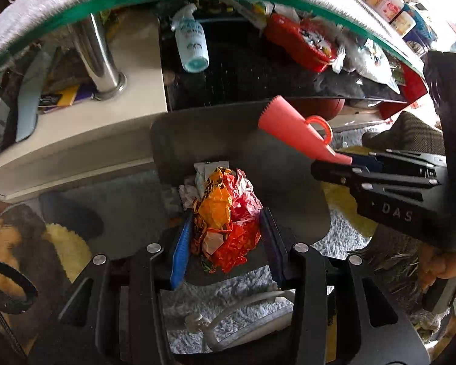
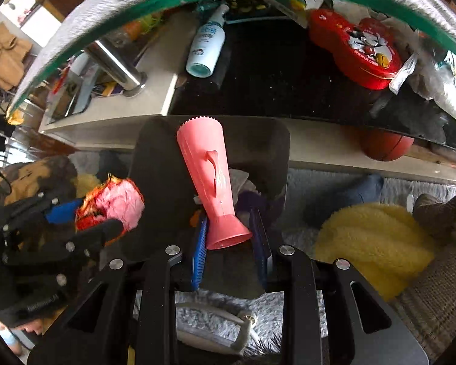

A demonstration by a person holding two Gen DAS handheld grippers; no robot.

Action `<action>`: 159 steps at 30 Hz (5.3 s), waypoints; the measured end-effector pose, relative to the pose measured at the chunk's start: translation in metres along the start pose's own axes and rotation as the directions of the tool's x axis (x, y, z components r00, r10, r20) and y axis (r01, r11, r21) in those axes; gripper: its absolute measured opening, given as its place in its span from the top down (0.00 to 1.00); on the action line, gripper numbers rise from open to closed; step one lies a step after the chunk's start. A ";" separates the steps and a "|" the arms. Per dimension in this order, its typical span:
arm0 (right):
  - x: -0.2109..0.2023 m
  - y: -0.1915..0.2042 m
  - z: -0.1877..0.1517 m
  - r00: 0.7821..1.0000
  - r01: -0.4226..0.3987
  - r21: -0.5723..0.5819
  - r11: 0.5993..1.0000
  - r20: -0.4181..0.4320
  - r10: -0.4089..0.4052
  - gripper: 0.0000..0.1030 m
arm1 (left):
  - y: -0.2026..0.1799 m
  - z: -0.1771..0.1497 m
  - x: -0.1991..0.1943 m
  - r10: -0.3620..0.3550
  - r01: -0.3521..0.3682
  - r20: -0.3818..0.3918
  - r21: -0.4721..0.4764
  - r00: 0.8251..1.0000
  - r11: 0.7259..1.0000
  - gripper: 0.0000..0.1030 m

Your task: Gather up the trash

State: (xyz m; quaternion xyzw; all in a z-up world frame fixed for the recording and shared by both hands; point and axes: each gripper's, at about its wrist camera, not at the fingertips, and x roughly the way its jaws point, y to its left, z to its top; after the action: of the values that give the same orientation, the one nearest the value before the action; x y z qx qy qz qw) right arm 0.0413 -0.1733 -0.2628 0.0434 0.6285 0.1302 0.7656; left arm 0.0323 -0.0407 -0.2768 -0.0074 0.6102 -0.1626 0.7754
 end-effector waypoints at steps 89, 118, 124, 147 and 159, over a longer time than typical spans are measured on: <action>-0.331 0.045 -0.003 0.572 0.268 0.132 0.954 0.775 -0.268 0.03 | -0.026 0.021 -0.333 0.290 -0.241 0.738 -0.176 0.609 0.954 0.08; -0.334 0.049 -0.004 0.568 0.252 0.129 0.959 0.783 -0.255 0.03 | -0.032 0.017 -0.340 0.288 -0.237 0.747 -0.179 0.599 0.955 0.08; -0.333 0.052 -0.003 0.569 0.250 0.131 0.959 0.782 -0.255 0.03 | -0.032 0.017 -0.340 0.290 -0.238 0.747 -0.180 0.598 0.955 0.08; -0.329 0.057 -0.003 0.570 0.248 0.135 0.959 0.780 -0.257 0.03 | -0.032 0.021 -0.346 0.295 -0.226 0.747 -0.196 0.597 0.954 0.08; -0.329 0.056 -0.003 0.574 0.245 0.138 0.960 0.777 -0.258 0.03 | -0.031 0.020 -0.343 0.280 -0.215 0.752 -0.187 0.596 0.959 0.08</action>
State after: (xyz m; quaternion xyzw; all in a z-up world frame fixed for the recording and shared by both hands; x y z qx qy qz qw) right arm -0.0277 -0.2031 0.0622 0.0121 0.2282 -0.0169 0.9734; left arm -0.0260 0.0156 0.0584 -0.0211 0.2204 -0.0111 0.9751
